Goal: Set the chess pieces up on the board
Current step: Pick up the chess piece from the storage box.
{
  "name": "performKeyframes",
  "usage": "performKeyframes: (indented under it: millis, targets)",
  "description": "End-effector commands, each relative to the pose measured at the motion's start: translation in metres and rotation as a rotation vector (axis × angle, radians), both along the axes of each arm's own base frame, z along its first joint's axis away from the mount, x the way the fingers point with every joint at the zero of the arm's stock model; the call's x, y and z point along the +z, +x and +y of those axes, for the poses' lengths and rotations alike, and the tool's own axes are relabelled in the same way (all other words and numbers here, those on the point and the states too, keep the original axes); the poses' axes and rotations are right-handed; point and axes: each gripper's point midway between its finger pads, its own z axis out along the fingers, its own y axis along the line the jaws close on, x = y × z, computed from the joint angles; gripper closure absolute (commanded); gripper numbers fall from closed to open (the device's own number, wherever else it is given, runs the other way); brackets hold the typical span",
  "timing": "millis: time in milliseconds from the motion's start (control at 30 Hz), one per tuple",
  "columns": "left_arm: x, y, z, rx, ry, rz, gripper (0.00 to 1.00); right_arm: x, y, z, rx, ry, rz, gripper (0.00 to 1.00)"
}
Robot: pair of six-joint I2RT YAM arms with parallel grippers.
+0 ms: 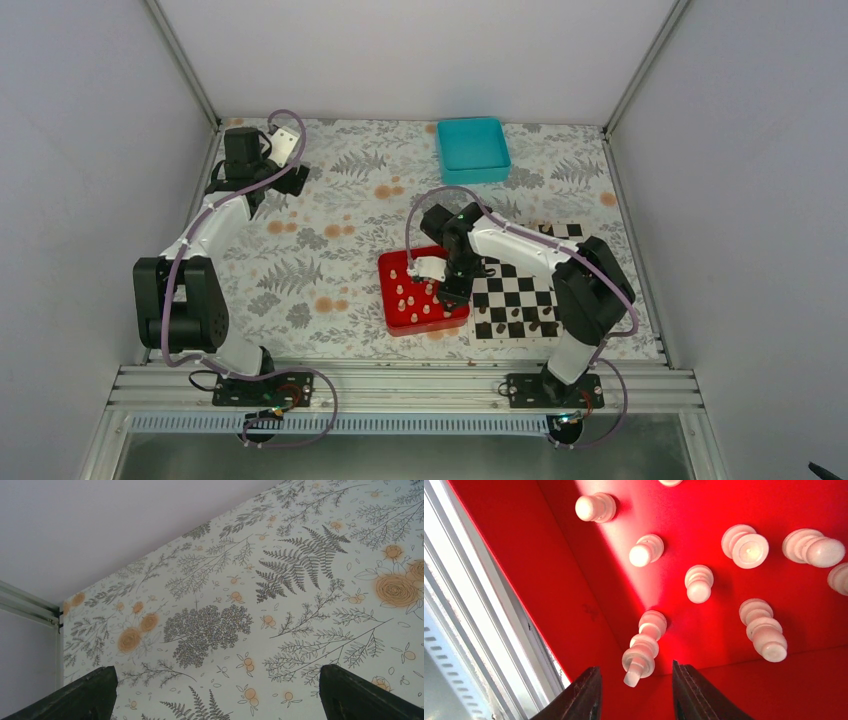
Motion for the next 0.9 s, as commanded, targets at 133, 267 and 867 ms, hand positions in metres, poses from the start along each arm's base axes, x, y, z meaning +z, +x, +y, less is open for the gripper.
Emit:
performKeyframes:
  millis: [133, 267, 867]
  targets:
    - [0.002, 0.003, -0.003, -0.017, -0.002, -0.007, 0.00, -0.008, -0.004, 0.002, -0.013, 0.008, 0.013, 0.62]
    - [0.002, 0.004, -0.003, -0.018, -0.003, -0.008, 0.00, -0.009, -0.004, 0.002, -0.010, 0.009, 0.010, 0.62]
    - [0.002, 0.004, -0.004, -0.022, -0.006, -0.006, 0.00, -0.015, -0.001, 0.001, -0.010, 0.003, -0.006, 0.81]
